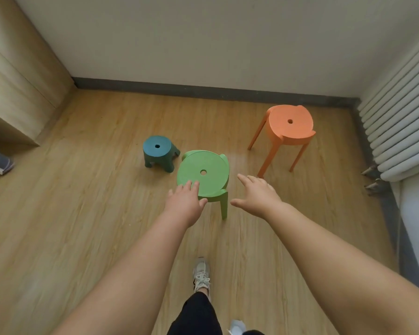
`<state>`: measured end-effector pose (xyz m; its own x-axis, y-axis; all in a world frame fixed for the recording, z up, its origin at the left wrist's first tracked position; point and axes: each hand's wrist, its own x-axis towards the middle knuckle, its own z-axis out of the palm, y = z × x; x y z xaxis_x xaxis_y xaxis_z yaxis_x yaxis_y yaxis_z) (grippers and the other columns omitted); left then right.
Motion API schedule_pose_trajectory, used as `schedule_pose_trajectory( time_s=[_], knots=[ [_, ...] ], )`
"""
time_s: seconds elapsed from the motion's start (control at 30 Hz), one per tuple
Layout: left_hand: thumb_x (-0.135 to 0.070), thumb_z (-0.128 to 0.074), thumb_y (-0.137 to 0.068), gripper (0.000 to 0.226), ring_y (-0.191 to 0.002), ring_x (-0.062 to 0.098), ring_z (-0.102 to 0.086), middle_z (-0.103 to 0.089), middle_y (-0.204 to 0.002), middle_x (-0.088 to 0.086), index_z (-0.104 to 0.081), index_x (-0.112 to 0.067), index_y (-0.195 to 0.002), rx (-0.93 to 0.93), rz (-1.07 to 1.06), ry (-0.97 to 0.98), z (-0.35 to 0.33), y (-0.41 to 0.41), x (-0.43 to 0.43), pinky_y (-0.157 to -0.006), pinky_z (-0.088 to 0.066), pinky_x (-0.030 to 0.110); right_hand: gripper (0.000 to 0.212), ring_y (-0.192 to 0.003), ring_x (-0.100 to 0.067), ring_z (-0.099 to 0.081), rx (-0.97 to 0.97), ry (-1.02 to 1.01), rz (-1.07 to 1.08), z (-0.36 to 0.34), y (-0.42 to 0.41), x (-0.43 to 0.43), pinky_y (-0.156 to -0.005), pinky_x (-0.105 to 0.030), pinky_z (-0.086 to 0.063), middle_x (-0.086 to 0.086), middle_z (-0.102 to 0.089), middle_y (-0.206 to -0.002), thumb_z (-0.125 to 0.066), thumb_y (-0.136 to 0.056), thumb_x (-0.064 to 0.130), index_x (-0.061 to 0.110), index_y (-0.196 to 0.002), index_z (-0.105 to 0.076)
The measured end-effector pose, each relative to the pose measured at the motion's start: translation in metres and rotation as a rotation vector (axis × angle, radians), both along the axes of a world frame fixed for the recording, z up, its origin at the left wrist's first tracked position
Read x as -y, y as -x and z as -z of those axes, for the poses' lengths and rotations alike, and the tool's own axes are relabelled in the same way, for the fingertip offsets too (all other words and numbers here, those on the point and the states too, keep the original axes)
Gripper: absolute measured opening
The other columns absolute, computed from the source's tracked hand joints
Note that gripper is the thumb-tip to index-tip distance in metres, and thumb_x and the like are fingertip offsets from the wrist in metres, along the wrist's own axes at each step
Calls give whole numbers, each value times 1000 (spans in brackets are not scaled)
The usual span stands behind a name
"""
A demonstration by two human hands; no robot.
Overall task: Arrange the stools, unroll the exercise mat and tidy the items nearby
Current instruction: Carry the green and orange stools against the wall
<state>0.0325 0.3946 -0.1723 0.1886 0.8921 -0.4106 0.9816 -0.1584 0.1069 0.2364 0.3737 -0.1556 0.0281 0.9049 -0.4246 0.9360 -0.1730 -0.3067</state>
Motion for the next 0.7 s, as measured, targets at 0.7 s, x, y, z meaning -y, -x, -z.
schedule_pose_trajectory(
  time_s=[0.7],
  knots=[
    [-36,-48,-95,63,-140,22,-32,-32,-155,3,-26,-15,-151,130,-326,287,137,1,-155,-111,-34,40,83,-129,-28,-46,-328,325,358,151,-9,-184,-98,-40,-42,-8,-43,-145,-66,-83,48,24,-150,-25]
  ],
)
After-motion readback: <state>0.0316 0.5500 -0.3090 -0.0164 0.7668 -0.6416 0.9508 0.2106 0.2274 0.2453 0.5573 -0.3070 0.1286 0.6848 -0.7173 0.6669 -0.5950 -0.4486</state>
